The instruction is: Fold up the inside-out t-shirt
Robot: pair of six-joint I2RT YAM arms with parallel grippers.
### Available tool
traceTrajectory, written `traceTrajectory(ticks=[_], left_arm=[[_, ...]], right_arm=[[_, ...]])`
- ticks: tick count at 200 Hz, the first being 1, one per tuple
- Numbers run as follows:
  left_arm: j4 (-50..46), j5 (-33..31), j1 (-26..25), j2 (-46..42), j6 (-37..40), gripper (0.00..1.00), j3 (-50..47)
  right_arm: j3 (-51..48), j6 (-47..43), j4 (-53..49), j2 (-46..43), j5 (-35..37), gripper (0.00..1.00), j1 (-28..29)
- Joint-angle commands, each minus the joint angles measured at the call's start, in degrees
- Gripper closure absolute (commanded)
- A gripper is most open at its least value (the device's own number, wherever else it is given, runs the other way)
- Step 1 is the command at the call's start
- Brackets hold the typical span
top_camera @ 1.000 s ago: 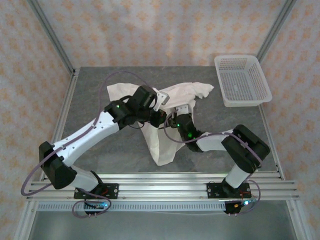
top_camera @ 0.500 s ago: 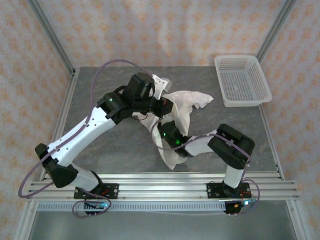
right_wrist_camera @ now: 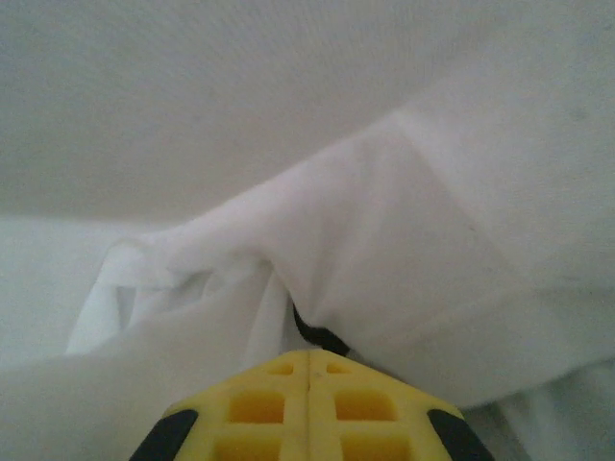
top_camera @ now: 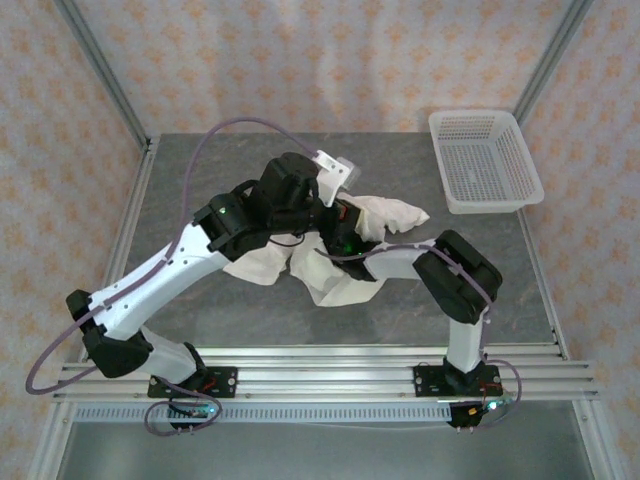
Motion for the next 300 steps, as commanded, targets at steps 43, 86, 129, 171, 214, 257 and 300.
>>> traceTrajectory(ticks=[43,86,129,171,214,257,300], left_arm=[[2.92,-5.83,0.12,-8.65,3.89,1.00,-3.04],[8.24,4.99,-0.30,-11.07,4.66,1.00,-3.23],[7.16,4.35,-0.62,-13.06,8.12,1.00,-2.57],[7.92,2.67,-0.80,-16.27,11.33,1.00,-4.91],[9.98,2.15,-0.80,-17.88,12.02,1.00,-6.75],[12.06,1.75,-1.16,-19.59,11.36,1.00,-7.28],[15.77,-3.52,-1.20,-23.55,10.97,1.00,-10.07]], right_arm=[[-6.26,8.18,2.71,-11.44,-1.56,1.00,-6.11],[0.19,9.09,-6.68,-3.32,-1.58,1.00,-6.46],[3.59,6.29,-17.39,-1.03,5.08,0.92,-5.45],[10.79,-1.25,-40.69,0.34,23.83,0.46,-1.45],[11.48,-0.45,-43.83,3.55,21.23,0.01,-1.10],[16.72,0.75,-47.02,12.54,18.30,0.02,-1.10],[15.16,-0.63,-42.99,14.16,16.19,0.49,-1.14]])
